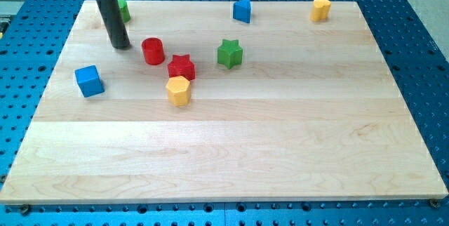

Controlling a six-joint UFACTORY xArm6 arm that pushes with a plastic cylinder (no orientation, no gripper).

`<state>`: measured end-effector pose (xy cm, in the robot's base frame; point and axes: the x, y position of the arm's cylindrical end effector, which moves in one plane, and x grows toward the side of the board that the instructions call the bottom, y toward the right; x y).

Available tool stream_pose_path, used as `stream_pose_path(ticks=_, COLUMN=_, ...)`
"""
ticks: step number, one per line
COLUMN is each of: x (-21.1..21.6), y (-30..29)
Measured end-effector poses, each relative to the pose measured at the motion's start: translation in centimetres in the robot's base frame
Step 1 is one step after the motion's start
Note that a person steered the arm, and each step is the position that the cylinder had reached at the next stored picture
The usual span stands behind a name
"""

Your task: Move the red circle diagonal to green star

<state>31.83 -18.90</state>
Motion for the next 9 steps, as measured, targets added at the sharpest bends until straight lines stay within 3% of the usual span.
stream_pose_path(ticks=2, x=0.3, y=2.6)
stream_pose_path(ticks=4, x=1.8, y=9.6)
stream_pose_path(ticks=6, x=0.5, y=2.2)
stream_pose_path(ticks=9, x=0.3, y=1.4)
